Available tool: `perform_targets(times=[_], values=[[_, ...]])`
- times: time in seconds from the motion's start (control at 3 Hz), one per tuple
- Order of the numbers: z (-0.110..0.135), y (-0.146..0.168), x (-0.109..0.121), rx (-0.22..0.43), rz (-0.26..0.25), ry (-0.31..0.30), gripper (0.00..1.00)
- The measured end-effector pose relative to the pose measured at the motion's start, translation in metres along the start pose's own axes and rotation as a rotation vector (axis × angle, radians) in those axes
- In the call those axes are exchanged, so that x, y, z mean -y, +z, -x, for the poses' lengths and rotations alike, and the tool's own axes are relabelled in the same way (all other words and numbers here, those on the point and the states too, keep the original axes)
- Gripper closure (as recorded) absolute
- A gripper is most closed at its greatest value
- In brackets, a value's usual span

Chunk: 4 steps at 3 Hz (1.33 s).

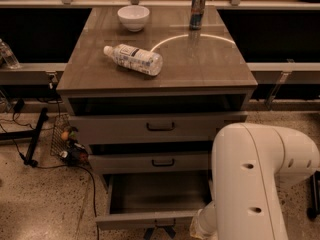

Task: Close bottom drawer

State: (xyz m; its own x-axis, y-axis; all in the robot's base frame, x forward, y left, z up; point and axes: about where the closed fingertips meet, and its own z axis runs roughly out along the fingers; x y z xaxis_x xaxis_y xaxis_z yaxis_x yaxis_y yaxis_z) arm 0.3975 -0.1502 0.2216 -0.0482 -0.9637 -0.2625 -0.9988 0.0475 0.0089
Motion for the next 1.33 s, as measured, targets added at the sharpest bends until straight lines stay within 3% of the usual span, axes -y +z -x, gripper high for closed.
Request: perform_targets(times=[0.33,0.67,1.0,1.33], values=[[0.008,0.024,0.001,0.040,-0.004,-0.012,0.96],[0.010,0.055,0.016,0.085,-0.049,-0.012,1.00],[0.016,0.069,0.031,0.120,-0.092,-0.010,1.00],[0.036,0.072,0.060,0.163,-0.155,-0.028,1.00]])
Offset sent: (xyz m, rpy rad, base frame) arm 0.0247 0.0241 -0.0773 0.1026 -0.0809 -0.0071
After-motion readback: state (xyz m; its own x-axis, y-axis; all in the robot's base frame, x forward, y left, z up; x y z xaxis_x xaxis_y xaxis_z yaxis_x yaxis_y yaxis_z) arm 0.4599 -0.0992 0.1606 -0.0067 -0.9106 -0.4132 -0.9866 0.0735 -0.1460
